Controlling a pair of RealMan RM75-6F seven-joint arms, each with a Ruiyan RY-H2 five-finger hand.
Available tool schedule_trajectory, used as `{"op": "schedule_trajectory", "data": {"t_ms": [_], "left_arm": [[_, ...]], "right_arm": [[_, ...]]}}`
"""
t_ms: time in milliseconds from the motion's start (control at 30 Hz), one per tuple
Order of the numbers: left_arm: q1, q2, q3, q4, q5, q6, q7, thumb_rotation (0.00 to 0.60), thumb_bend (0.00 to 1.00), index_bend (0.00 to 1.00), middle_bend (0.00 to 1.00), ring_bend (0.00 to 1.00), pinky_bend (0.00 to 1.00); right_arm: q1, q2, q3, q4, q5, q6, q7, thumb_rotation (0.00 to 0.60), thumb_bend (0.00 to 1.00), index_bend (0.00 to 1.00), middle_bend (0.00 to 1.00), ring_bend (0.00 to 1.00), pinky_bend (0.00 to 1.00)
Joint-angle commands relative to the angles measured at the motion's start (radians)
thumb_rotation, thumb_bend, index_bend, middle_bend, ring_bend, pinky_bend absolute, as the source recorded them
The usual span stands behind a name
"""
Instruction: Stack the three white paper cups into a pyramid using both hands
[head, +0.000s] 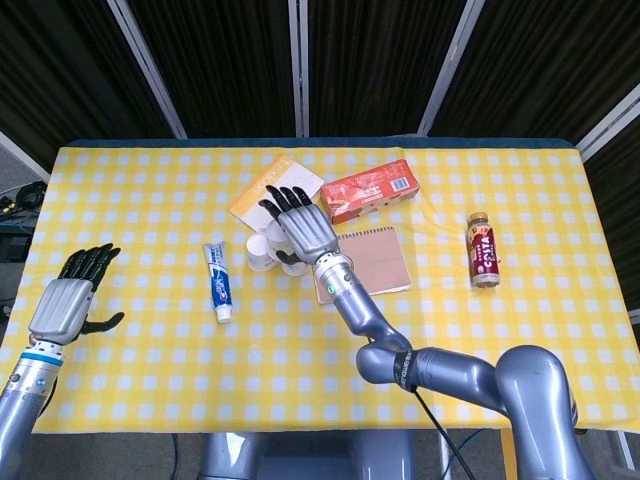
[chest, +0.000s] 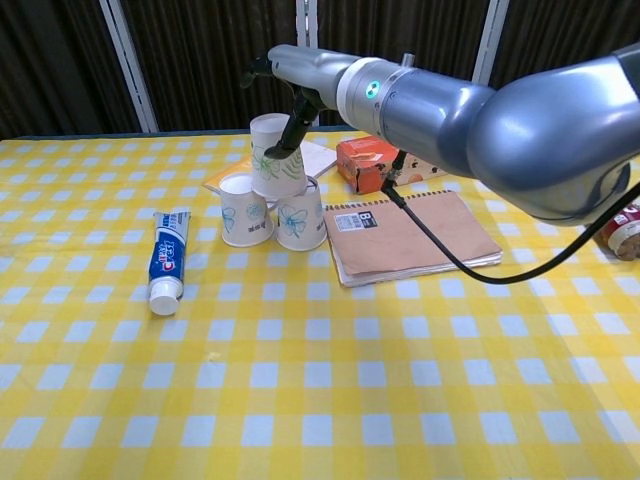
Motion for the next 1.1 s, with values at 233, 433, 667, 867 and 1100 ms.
{"op": "schedule_trajectory", "data": {"t_ms": [233,433,667,867,1100], "left_arm": [[0.005,0.000,-0.001,-0.004,0.003,0.012,0.002,0.600,0.23,0.00,0.00,0.00,0.00],[0.011,0.000,-0.007,-0.001,-0.008,0.024,0.006,0.600,0.23,0.00,0.00,0.00,0.00],[0.038,-0.006,-0.007,0.001,0.015,0.087,-0.003,0.600,0.18,0.00,0.00,0.00,0.00],[0.073,-0.028,0.022,0.008,0.052,0.140,0.026,0.600,0.18,0.00,0.00,0.00,0.00],[0.108,-0.079,0.050,0.056,0.088,0.190,0.085,0.600,0.18,0.00,0.00,0.00,0.00]], "right_arm": [[-0.032,0.049,-0.014,-0.094,-0.012,0.061,-0.040,0.600,0.15,0.13,0.00,0.00,0.00],[-0.152,0.161,-0.076,-0.254,-0.064,0.172,-0.042,0.600,0.15,0.12,0.00,0.00,0.00],[-0.375,0.293,-0.238,-0.356,-0.255,0.360,0.073,0.600,0.15,0.07,0.00,0.00,0.00],[-0.579,0.357,-0.377,-0.304,-0.385,0.512,0.246,0.600,0.15,0.05,0.00,0.00,0.00],[-0.768,0.365,-0.488,-0.175,-0.514,0.650,0.448,0.600,0.15,0.05,0.00,0.00,0.00]]}}
